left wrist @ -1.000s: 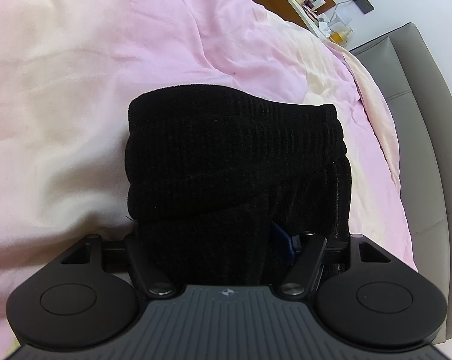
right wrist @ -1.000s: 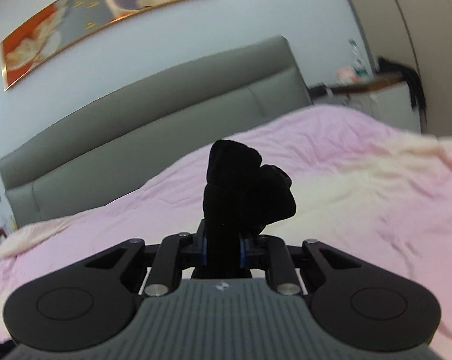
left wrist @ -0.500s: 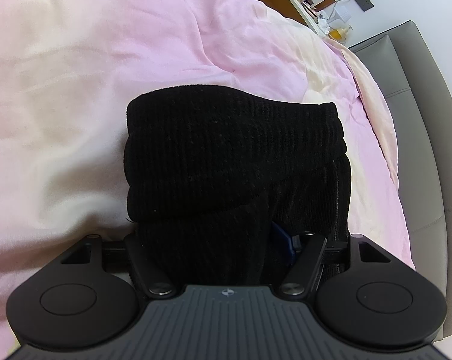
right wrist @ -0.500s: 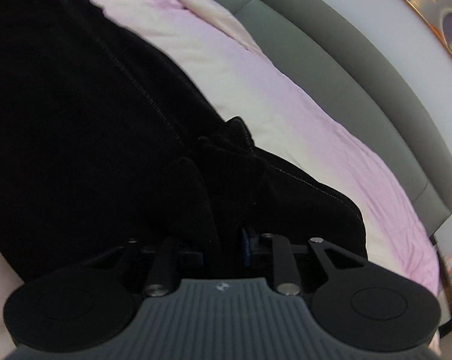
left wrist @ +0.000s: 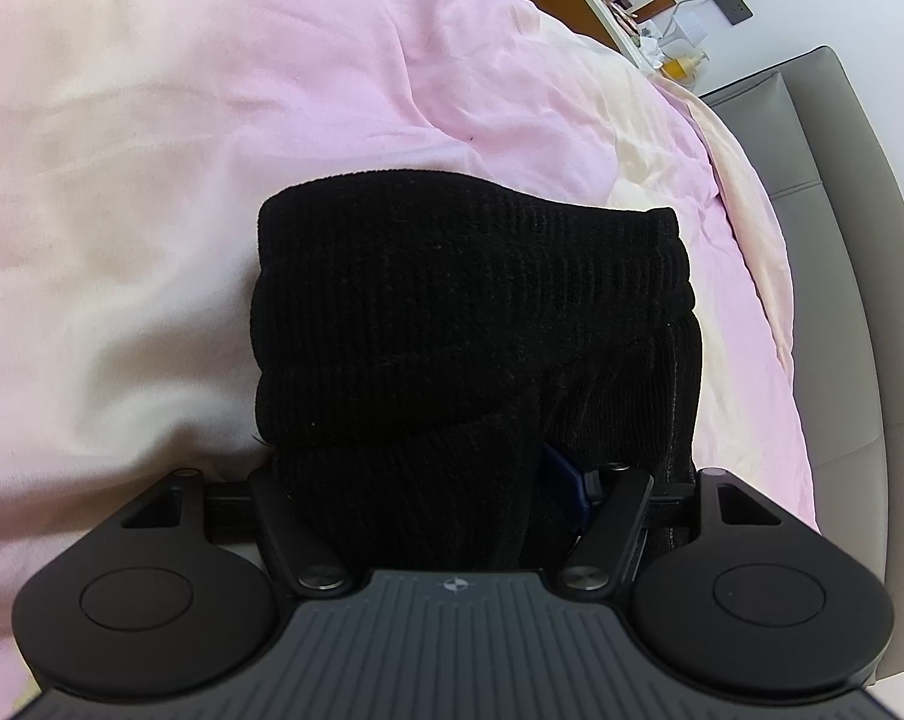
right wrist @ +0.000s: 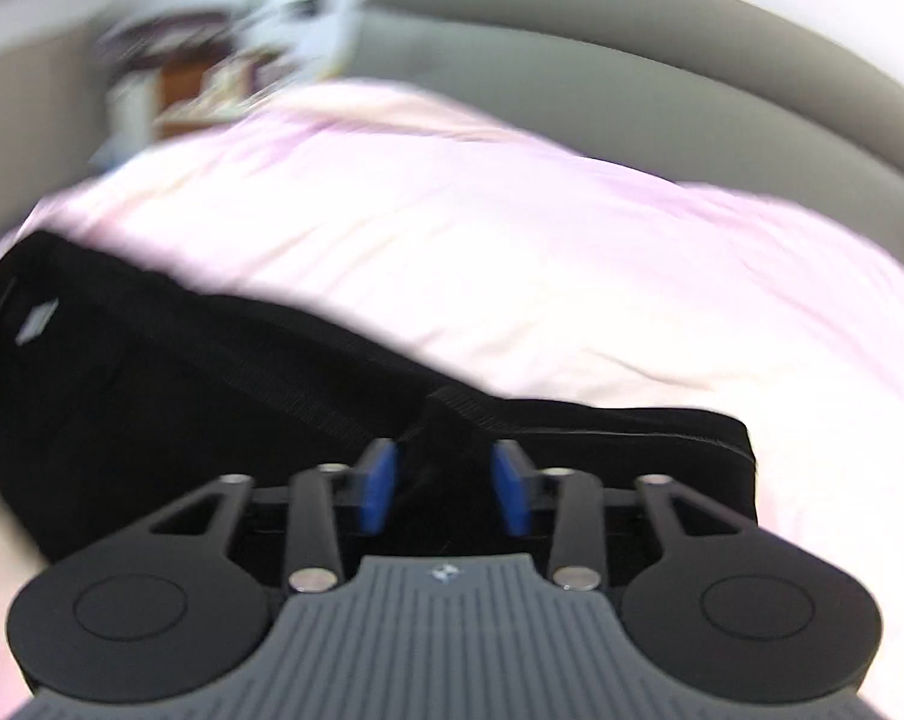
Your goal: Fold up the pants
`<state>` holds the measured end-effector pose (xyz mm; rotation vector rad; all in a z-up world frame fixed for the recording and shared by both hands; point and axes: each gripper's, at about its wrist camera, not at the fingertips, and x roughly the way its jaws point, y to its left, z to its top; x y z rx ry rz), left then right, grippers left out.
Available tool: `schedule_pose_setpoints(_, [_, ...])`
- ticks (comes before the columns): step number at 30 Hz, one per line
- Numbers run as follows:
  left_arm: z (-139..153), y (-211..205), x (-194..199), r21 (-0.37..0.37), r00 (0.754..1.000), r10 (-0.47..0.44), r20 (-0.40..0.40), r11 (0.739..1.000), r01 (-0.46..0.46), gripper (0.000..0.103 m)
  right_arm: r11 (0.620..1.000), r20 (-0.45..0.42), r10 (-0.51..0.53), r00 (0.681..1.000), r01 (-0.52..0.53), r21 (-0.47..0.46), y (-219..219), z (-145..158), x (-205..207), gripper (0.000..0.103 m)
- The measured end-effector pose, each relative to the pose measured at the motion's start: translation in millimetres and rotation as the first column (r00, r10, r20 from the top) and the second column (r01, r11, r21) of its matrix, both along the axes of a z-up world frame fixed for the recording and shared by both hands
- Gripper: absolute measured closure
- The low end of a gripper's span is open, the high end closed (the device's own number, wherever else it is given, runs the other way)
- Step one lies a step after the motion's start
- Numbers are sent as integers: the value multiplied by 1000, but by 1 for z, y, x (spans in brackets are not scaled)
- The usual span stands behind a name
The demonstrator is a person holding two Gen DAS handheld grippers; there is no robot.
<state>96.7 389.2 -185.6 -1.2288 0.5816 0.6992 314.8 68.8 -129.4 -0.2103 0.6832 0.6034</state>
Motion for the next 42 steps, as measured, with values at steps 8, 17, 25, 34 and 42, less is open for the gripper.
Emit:
schedule_pose_setpoints(8, [0,0,1,-7,1000,3,2,1000,-3,27,999,-164,-43,985,40,-21,23,-72,6,94])
schedule_pose_setpoints(17, [1,2,-6,-44,999,12,33,999,-11,30,995,-174,-96,980,98,4,20,-61,-26,92])
schedule_pose_setpoints(25, [1,6,-22,-86,997,34,72,996,-28,37,996,-4,41,999,-41,79,96,-24,-89,92])
schedule_pose_setpoints(34, [-2,10,-24,-102,994,37,99,994,-27,39,960,-45,272,961,-268,82,214,-49,-146,95])
schedule_pose_setpoints(42, [-6,9,-21,-108,995,29,95,994,-18,39,961,-34,275,961,-276,-26,232,-81,-161,95])
